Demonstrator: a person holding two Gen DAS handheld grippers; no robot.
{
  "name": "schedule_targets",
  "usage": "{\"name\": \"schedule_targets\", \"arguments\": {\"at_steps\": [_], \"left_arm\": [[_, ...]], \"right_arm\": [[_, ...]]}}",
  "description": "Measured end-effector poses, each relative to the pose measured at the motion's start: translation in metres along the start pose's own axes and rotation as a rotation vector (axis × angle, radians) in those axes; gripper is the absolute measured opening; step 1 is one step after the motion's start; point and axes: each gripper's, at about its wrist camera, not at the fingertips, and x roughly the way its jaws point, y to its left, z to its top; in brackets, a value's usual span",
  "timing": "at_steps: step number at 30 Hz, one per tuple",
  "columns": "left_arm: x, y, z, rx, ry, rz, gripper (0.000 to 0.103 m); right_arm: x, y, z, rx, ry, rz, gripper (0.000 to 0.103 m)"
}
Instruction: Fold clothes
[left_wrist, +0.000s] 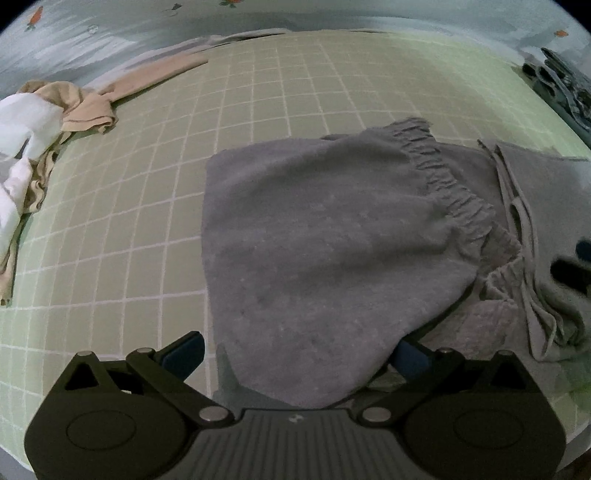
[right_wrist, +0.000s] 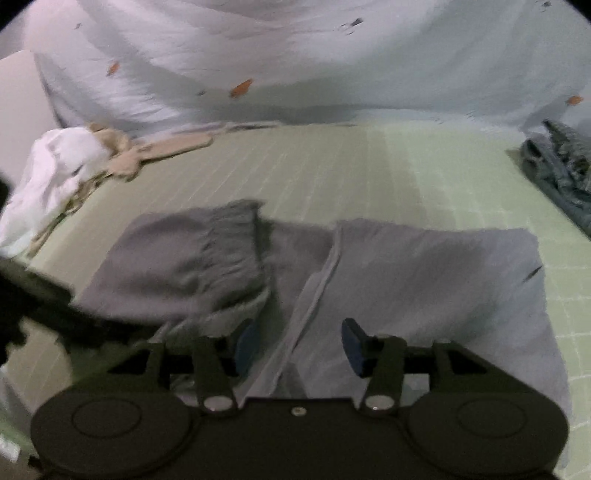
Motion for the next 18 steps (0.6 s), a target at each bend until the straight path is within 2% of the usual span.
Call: {"name": "schedule_targets", "arguments": {"at_steps": [2, 4, 8, 9, 10, 11, 12, 13, 14, 18], "left_arm": [[-0.001, 0.003, -0.001, -0.010, 0.003, 0.002, 0.103], [-0.001, 0.005, -0.003, -0.021, 0.004, 0.002, 0.103], [0.000, 0.007, -0.003, -0.022, 0.002, 0.012, 0.103], [0.000, 0.008, -0.002, -0.017, -0.004, 0.017, 0.103], [0.000, 0.008, -0.002, -0.012, -0.009, 0.021, 0.103], [-0.001, 0.008, -0.001, -0.014, -0.014, 0.022, 0.103], [-0.001, 0.010, -0.001, -0.024, -0.018, 0.020, 0.103], [-0.001, 0.013, 0.000, -0.036, -0.021, 0.017, 0.103], [-0.002, 0.016, 0.001, -0.050, -0.024, 0.011, 0.103], [-0.005, 0.031, 0.005, -0.093, -0.051, 0.002, 0.103]], "right_arm": [[0.009, -0.003, 0.008, 0.005, -0.008, -0.032, 0.055], [0.027, -0.004, 0.016, 0.020, -0.006, -0.029, 0.056], [0.060, -0.004, 0.021, 0.019, 0.050, -0.073, 0.054], [0.065, -0.001, 0.020, 0.002, 0.059, -0.093, 0.049], [0.064, 0.000, 0.018, -0.017, 0.049, -0.105, 0.036], [0.063, 0.001, 0.017, -0.028, 0.048, -0.113, 0.029], [0.060, -0.002, 0.018, -0.027, 0.044, -0.104, 0.008], [0.058, -0.004, 0.018, -0.025, 0.040, -0.094, 0.004], [0.054, -0.007, 0.019, -0.020, 0.035, -0.096, 0.004], [0.018, 0.004, 0.027, -0.077, -0.098, -0.117, 0.004]]}}
